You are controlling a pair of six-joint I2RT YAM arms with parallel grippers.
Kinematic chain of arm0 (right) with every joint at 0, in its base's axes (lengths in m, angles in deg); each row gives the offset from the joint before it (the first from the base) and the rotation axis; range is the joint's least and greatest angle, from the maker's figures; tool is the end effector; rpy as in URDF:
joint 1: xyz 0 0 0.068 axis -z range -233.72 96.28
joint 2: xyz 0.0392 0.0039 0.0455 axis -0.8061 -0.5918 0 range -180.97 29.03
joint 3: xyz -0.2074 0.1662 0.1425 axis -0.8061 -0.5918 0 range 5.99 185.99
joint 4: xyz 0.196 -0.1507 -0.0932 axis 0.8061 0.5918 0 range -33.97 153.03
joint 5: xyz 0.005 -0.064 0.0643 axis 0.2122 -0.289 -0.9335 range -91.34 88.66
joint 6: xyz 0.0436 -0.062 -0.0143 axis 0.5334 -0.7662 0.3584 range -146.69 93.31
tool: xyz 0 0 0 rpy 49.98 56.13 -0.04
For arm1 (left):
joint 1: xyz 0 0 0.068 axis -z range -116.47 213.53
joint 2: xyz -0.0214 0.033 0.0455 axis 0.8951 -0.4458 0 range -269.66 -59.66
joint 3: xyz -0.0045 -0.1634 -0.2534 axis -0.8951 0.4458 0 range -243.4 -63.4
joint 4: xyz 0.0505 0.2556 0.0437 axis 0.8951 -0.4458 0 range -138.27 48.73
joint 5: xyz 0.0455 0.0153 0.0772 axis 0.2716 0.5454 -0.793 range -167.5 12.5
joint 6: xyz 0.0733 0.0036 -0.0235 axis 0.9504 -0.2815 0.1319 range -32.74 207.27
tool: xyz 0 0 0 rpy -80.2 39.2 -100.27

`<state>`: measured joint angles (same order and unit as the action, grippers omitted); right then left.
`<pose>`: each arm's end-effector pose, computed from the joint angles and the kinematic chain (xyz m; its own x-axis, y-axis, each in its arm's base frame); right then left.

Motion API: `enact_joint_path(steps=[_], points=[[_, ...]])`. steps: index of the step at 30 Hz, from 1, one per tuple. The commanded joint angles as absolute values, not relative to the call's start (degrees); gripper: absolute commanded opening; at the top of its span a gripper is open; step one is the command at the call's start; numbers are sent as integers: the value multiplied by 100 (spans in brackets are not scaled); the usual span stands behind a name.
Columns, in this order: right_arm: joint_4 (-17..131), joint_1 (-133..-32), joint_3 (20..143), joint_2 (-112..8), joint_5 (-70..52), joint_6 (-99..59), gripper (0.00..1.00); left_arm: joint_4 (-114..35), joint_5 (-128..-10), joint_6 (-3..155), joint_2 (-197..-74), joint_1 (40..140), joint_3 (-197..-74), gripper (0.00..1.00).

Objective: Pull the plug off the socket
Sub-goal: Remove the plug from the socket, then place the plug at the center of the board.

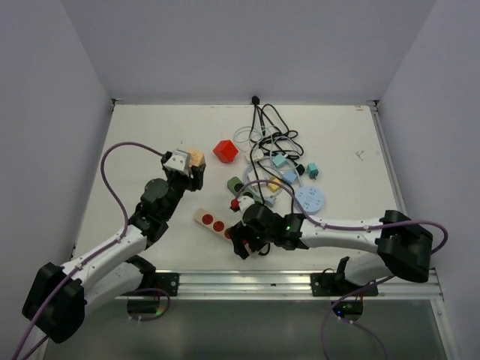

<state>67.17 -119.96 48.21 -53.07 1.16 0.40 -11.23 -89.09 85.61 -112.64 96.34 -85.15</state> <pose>0.1219 0.2699 0.1828 -0.6902 -0.4388 -0.5755 -0.6616 0.7047 0.2562 0.1957 -0.1107 0.2678 -0.0278 -0.0156 -0.9995 0.3613 0.9321 -0.0246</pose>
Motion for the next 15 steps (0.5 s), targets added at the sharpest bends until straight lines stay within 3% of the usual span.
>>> enact_joint_path(steps=[1, 4, 15], points=[[6790, -12043, 4652, -4709, 243, 143, 85, -1068, -9191, 7936, -11442, 9210, -8985, 0], [6790, -12043, 4572, -4427, 331, 91, 92, -1086, -9340, 7909, -11696, 9077, -9160, 0], [6553, -12043, 3878, -2899, 1069, -208, 91, -1964, -9675, 7250, -13724, 8402, -10153, 2]])
